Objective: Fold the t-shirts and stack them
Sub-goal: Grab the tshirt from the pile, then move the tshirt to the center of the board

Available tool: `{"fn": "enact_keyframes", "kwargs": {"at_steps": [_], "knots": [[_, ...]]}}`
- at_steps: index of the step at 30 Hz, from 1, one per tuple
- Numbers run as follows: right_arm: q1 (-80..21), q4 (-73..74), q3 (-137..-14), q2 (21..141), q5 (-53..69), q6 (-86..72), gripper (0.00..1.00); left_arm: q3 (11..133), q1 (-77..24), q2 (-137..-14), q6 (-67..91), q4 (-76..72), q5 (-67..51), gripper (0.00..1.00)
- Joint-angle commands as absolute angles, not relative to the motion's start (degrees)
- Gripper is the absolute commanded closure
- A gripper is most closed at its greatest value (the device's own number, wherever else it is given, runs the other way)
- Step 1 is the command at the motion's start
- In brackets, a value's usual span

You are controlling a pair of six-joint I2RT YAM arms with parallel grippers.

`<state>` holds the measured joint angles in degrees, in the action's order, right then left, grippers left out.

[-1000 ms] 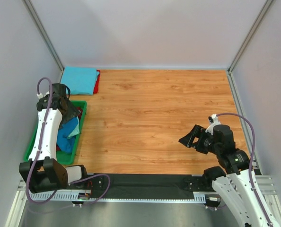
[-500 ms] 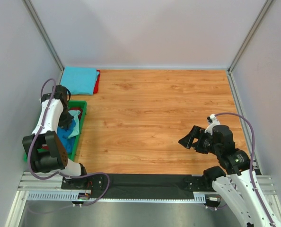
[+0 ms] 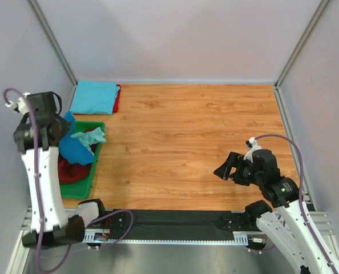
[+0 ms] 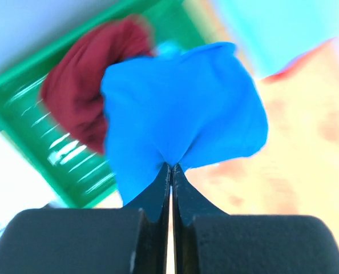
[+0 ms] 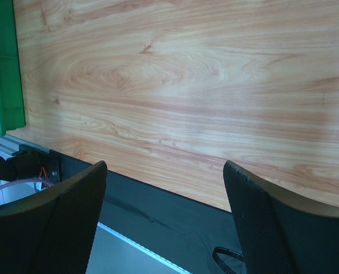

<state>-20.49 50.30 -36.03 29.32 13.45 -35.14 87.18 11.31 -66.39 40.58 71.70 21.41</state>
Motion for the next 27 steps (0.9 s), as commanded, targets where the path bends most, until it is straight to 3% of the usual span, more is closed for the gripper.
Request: {"fn": "enact_keyframes", "kwargs": {"at_steps": [1, 6, 8, 11, 13, 15, 16, 19, 21, 22, 23, 25, 27], "knots": [[-21.79, 49.22, -37.26, 30.41, 11.95, -35.16, 0.16, 98.56, 10.99, -57.06, 40.26, 69.72, 16.29, 1.00], [-22.06, 50.10, -37.79, 31.64, 11.52, -35.33, 0.17, 122.64, 10.90, -59.67, 35.52, 74.61, 14.07, 1.00], [-22.06, 50.45, -38.23, 32.08, 11.43, -35.59, 0.17, 124.71, 10.90, -60.91, 36.47, 75.94, 7.85, 1.00], [-22.06, 51.15, -39.72, 34.00, 10.46, -35.59, 0.18, 114.74, 10.81, -57.93, 42.70, 70.16, -8.83, 1.00], [-22.06, 51.76, -40.95, 37.24, 9.50, -35.25, 0.18, 98.32, 4.43, -53.73, 49.18, 58.62, -16.66, 1.00], [-22.15, 52.73, -43.32, 39.80, 9.32, -34.63, 0.18, 88.82, -5.04, -52.74, 50.97, 53.90, -14.43, 1.00], [-21.97, 53.08, -44.20, 41.38, 9.23, -34.11, 0.18, 87.20, -15.80, -53.78, 51.32, 49.96, -13.02, 1.00], [-22.06, 54.49, -47.63, 46.66, 9.75, -33.05, 0.16, 82.80, -24.77, -59.04, 51.51, 48.49, -19.22, 1.00], [-22.06, 55.10, -49.65, 50.00, 10.72, -32.08, 0.08, 78.52, -24.79, -58.80, 49.32, 50.35, -18.20, 0.42], [-22.06, 55.37, -50.27, 51.05, 12.11, -30.95, 0.00, 77.88, -24.52, -57.58, 48.44, 55.93, -11.93, 0.12], [-22.06, 55.28, -50.45, 52.11, 13.35, -30.68, 0.00, 77.78, -24.52, -57.31, 45.12, 59.12, -8.91, 0.01], [-22.15, 53.27, -50.01, 55.01, 19.05, -30.32, 0.00, 77.78, -24.52, -57.83, 41.50, 65.79, -3.46, 0.00], [-24.50, 48.53, -48.35, 57.55, 23.27, -30.85, 0.00, 75.08, -24.52, -58.62, 36.77, 67.41, -3.60, 0.13]]}}
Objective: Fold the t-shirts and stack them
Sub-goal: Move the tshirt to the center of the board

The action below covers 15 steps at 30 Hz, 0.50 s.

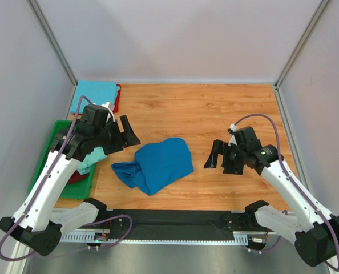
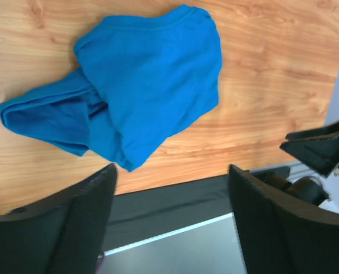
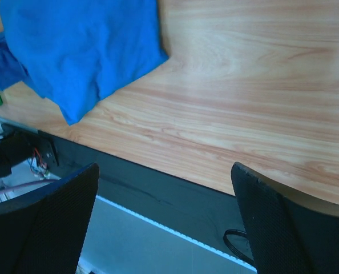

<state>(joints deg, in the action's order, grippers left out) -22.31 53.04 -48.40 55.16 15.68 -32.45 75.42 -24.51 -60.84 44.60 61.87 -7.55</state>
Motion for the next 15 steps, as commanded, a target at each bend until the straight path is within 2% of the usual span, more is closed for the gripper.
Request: {"fn": "enact_keyframes", "kwargs": {"at_steps": [1, 2, 3, 4, 5, 6, 7, 8, 9, 11, 13, 15], "knots": [[-25.74, 47.04, -47.99, 58.26, 23.20, -31.11, 0.01, 73.14, -24.52, -59.15, 35.87, 66.11, -6.13, 0.20], [-27.14, 43.80, -47.73, 59.05, 22.86, -31.55, 0.02, 70.86, -24.52, -59.41, 35.51, 64.79, -7.54, 0.37], [-29.42, 41.68, -46.94, 60.72, 21.98, -31.90, 0.05, 66.40, -24.52, -60.20, 34.72, 61.90, -10.60, 0.42], [-30.40, 39.49, -46.59, 61.69, 21.36, -32.60, 0.13, 64.01, -24.61, -60.73, 34.72, 60.31, -11.68, 0.45], [-31.28, 35.72, -46.50, 63.27, 20.57, -33.22, 0.16, 61.81, -24.61, -61.25, 34.89, 58.99, -11.78, 0.42], [-32.25, 34.12, -46.58, 64.93, 19.87, -34.79, 0.19, 57.44, -24.61, -61.96, 35.07, 55.76, -11.17, 0.35], [-32.43, 32.36, -47.63, 69.48, 20.04, -35.59, 0.31, 55.57, -24.52, -62.14, 35.33, 54.42, -9.42, 0.27], [-32.78, 30.60, -48.85, 72.04, 20.39, -36.29, 0.35, 54.33, -24.26, -62.57, 35.16, 53.62, -8.36, 0.19], [-32.96, 30.67, -51.13, 74.77, 20.56, -36.21, 0.37, 53.19, -24.26, -63.36, 34.55, 52.57, -5.83, 0.16], [-33.92, 33.29, -58.94, 82.86, 18.39, -34.03, 0.31, 50.99, -24.17, -64.42, 33.93, 50.90, -4.57, 0.14], [-34.63, 35.50, -64.22, 87.69, 12.68, -30.77, 0.21, 50.45, -24.08, -67.31, 34.01, 50.27, -3.52, 0.14], [-35.85, 38.66, -72.83, 95.16, 8.90, -29.89, 0.18, 50.19, -24.08, -70.47, 34.19, 49.75, -0.98, 0.14]]}}
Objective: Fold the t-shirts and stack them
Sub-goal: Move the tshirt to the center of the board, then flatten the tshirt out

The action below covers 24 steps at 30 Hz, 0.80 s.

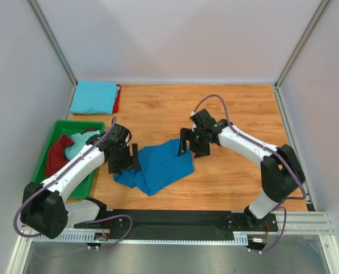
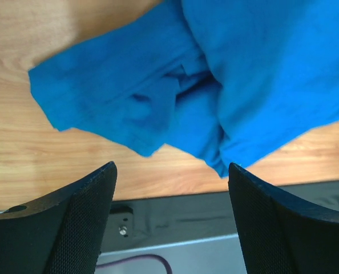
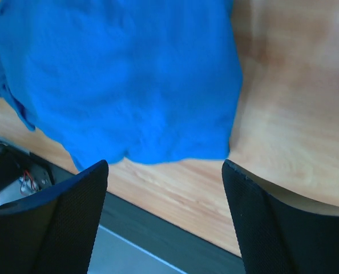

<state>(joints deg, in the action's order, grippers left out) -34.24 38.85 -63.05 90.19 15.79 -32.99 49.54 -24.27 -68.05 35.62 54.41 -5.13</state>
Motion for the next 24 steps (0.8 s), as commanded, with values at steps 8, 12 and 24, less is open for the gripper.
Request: {"fn": "enact_keyframes", "kwargs": {"at_steps": [8, 12, 24], "knots": [[-47.35, 45.80, -91.93, 111.00, -2.09, -36.56, 0.15, 41.32, -19.78, -78.12, 38.49, 41.42, 0.37, 0.24], [-51.59, 42.98, -93.16, 114.24, -1.94, -38.14, 0.23, 35.51, -16.09, -79.37, 40.51, 34.54, -7.54, 0.39], [-54.23, 38.40, -96.67, 120.40, 0.97, -41.22, 0.45, 34.98, -15.82, -74.36, 37.09, 35.24, -9.14, 1.00]]}}
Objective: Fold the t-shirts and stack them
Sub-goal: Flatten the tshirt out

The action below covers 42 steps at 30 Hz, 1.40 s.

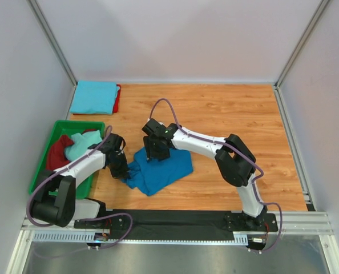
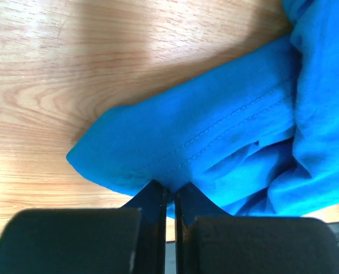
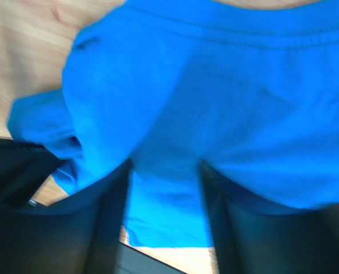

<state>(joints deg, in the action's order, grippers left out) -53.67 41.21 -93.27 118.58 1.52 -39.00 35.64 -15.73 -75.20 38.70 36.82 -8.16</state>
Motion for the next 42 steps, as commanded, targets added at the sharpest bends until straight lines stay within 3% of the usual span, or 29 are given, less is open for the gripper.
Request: {"fn": "enact_keyframes", "kwargs": {"at_steps": [1, 2, 3, 5, 8, 13, 16, 19, 20, 21, 22, 23, 25, 26, 28, 33, 34, 35, 36, 37, 38, 39, 40, 42], "knots": [[-54.23, 39.45, -97.81, 121.37, 0.62, -41.22, 0.52, 35.24, -15.73, -74.01, 36.39, 35.59, -9.49, 1.00], [-54.05, 40.16, -98.43, 122.77, 0.09, -41.22, 0.62, 35.51, -15.73, -73.13, 36.04, 36.64, -9.93, 1.00], [-53.70, 40.86, -98.79, 123.04, -1.91, -41.31, 0.87, 35.94, -15.73, -72.43, 35.77, 37.61, -9.93, 1.00], [-51.60, 43.59, -98.36, 120.26, -4.64, -41.75, 1.00, 37.17, -15.73, -68.50, 35.42, 39.20, -11.24, 1.00], [-48.44, 44.64, -96.42, 110.62, -9.22, -39.21, 1.00, 41.73, -15.73, -61.54, 37.00, 43.23, -11.95, 1.00], [-45.62, 51.77, -102.13, 96.62, -11.60, -26.84, 0.99, 64.26, -15.47, -56.78, 33.76, 53.93, -5.30, 1.00], [-42.81, 50.63, -96.27, 85.02, -9.68, -24.79, 1.00, 75.74, -15.47, -56.17, 31.20, 59.30, -0.11, 1.00], [-39.38, 52.81, -82.75, 71.76, -12.46, -27.06, 1.00, 74.81, -15.38, -53.02, 32.86, 63.36, 1.93, 1.00], [-38.50, 53.87, -78.53, 68.59, -12.92, -30.12, 0.94, 72.71, -15.47, -52.13, 34.61, 64.76, 1.41, 1.00], [-36.93, 56.49, -69.26, 62.46, -13.18, -31.97, 0.77, 66.86, -15.47, -51.08, 37.94, 65.99, 0.54, 1.00], [-36.39, 58.69, -65.43, 59.71, -13.18, -34.43, 0.52, 63.49, -15.38, -48.63, 39.80, 67.66, -1.91, 0.89], [-36.13, 62.10, -61.30, 57.24, -12.57, -39.76, 0.15, 60.15, -15.47, -47.12, 40.95, 68.02, -3.06, 0.43], [-36.12, 64.41, -53.66, 49.88, -9.34, -43.66, 0.05, 53.28, -15.38, -42.66, 43.06, 69.25, -3.78, 0.02], [-36.12, 65.47, -52.31, 47.40, -9.06, -45.33, 0.00, 52.39, -15.47, -41.41, 42.98, 69.61, -3.52, 0.00], [-36.12, 67.58, -49.76, 41.87, -10.97, -48.95, 0.00, 52.56, -15.47, -39.20, 41.49, 69.61, -3.25, 0.00], [-34.20, 64.52, -48.69, 42.96, -14.85, -49.05, 0.01, 54.75, -15.38, -44.19, 38.06, 63.83, -6.23, 0.16], [-33.06, 63.55, -49.47, 44.98, -15.20, -46.52, 0.04, 54.93, -15.47, -48.12, 36.75, 62.42, -9.63, 0.19], [-31.74, 62.59, -51.74, 50.05, -15.29, -45.10, 0.13, 54.93, -15.38, -50.16, 36.30, 60.58, -11.93, 0.29], [-28.16, 60.75, -52.64, 52.62, -15.21, -42.13, 0.23, 54.58, -15.55, -54.10, 35.78, 56.73, -15.78, 0.31], [-26.04, 59.17, -53.52, 55.08, -12.68, -40.36, 0.36, 54.41, -15.82, -56.23, 35.51, 54.78, -16.86, 0.33], [-23.75, 57.50, -54.74, 58.07, -10.66, -38.86, 0.55, 54.23, -16.69, -58.16, 35.07, 53.02, -17.40, 0.42], [-19.55, 54.17, -55.10, 62.62, -8.29, -37.19, 0.63, 54.58, -17.05, -62.10, 34.72, 50.39, -18.10, 0.46], [-17.95, 52.23, -55.37, 65.54, -3.13, -35.70, 0.66, 54.93, -17.31, -64.14, 34.37, 48.97, -19.50, 0.47], [-15.13, 50.54, -59.56, 73.60, -1.49, -30.86, 0.55, 55.80, -18.45, -69.75, 33.66, 45.38, -20.04, 0.47]]}}
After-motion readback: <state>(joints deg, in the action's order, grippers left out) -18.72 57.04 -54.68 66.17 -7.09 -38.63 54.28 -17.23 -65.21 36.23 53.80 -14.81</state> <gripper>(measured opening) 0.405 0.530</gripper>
